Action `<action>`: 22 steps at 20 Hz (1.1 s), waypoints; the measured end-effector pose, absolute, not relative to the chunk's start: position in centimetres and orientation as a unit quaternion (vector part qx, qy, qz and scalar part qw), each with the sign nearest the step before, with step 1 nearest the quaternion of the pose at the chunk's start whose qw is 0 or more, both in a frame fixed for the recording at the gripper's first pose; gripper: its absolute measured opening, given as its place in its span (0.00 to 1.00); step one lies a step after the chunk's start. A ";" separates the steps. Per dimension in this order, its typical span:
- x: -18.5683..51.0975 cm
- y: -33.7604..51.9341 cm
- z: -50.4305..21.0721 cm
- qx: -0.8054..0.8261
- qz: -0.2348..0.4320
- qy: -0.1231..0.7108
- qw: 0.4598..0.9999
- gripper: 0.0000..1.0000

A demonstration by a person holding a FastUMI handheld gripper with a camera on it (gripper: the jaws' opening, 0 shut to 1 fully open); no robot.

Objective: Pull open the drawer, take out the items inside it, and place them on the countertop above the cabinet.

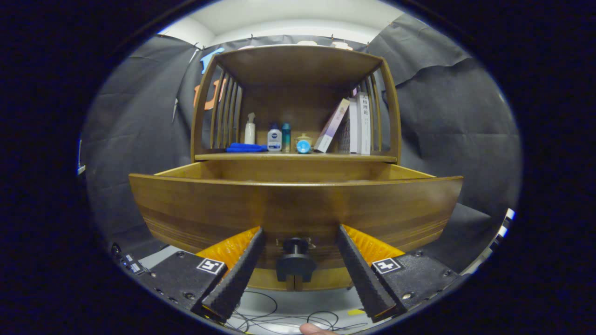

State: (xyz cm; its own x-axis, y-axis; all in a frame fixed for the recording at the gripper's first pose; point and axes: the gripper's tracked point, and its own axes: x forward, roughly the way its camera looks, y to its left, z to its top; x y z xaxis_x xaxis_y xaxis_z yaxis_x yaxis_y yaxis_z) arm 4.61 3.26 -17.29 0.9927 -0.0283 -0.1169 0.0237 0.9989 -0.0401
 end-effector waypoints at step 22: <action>19.0 4.6 -14.5 -0.021 -0.015 0.051 0.998 1.00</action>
State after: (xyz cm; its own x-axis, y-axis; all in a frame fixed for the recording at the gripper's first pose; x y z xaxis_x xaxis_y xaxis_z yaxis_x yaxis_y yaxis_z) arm 18.99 4.64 -14.55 0.9943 -0.0311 -0.1020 0.0269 0.9987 -0.0425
